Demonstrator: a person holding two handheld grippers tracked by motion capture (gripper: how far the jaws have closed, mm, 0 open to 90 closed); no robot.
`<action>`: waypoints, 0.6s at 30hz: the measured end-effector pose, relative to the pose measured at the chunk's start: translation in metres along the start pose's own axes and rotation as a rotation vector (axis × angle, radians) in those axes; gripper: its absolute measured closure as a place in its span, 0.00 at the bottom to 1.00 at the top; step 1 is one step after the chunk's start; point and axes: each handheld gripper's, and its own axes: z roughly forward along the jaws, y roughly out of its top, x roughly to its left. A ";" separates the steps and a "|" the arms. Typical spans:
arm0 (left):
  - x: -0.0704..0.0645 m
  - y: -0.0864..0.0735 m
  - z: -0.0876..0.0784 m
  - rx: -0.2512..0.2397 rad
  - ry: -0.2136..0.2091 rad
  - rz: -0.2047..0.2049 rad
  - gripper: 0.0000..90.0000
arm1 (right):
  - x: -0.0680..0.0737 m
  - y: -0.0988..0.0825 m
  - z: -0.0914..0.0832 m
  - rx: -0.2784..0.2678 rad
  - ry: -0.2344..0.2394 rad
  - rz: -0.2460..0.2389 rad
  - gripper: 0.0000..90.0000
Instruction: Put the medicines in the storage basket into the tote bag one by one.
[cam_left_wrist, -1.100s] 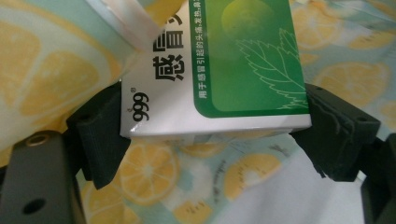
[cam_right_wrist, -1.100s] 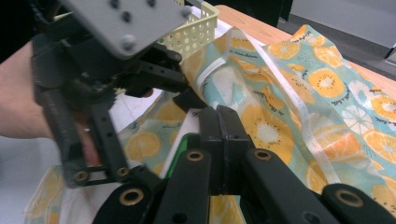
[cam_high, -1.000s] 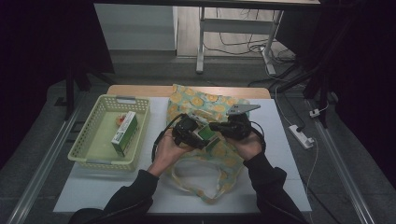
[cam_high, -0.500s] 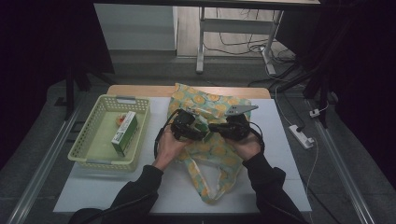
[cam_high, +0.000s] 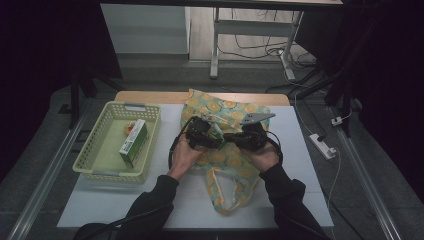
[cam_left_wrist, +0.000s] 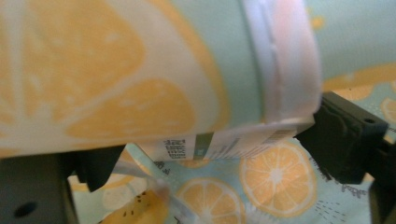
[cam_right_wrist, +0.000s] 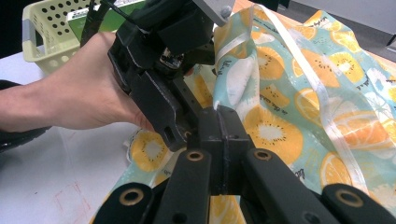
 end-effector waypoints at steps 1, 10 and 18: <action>0.000 0.000 0.000 0.000 0.000 0.000 0.15 | 0.000 0.000 0.000 -0.001 0.000 0.000 1.00; -0.006 -0.005 -0.017 0.015 -0.020 0.023 0.11 | -0.001 0.000 -0.002 -0.007 -0.005 0.000 1.00; -0.010 -0.011 -0.038 0.006 -0.079 0.022 0.09 | -0.001 0.000 -0.002 -0.011 -0.004 0.001 1.00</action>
